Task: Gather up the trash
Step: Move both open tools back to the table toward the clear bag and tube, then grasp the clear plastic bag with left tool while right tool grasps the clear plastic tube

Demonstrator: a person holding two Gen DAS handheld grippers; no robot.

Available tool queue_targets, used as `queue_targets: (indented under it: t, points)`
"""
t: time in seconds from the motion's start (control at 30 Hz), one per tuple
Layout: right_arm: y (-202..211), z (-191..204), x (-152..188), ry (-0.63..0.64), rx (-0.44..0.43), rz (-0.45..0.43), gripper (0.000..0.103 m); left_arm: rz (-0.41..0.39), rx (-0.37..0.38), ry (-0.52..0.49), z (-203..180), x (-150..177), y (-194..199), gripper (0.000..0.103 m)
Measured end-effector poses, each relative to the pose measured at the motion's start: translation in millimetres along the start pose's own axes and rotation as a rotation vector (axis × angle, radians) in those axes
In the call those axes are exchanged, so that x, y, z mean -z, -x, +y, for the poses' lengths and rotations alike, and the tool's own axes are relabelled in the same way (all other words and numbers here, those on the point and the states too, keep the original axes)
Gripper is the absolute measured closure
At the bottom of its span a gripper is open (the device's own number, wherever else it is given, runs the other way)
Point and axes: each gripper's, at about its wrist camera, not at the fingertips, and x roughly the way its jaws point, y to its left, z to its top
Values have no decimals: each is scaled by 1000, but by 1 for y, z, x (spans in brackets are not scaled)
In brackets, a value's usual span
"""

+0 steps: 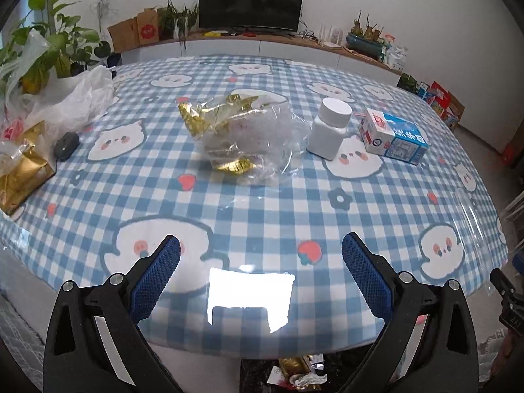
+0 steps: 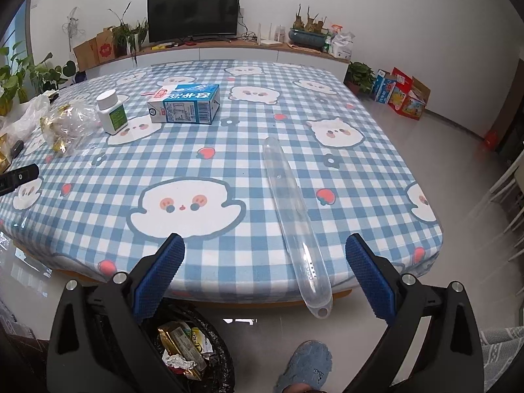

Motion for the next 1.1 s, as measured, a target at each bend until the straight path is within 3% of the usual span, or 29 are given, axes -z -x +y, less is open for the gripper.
queue_targets:
  t: [0.53,0.83,1.1]
  points:
    - [-58,-3,-33,-7,7,114,12,-15,-15,-20,10,-78,-44,6]
    - [-73,1,-39,-21,-12,147,18,-18,-18,-53,7,-104,-62,6]
    - [-80,0,-38,-39,-17,163,30,11,-45,-61,7,-109,-84,6]
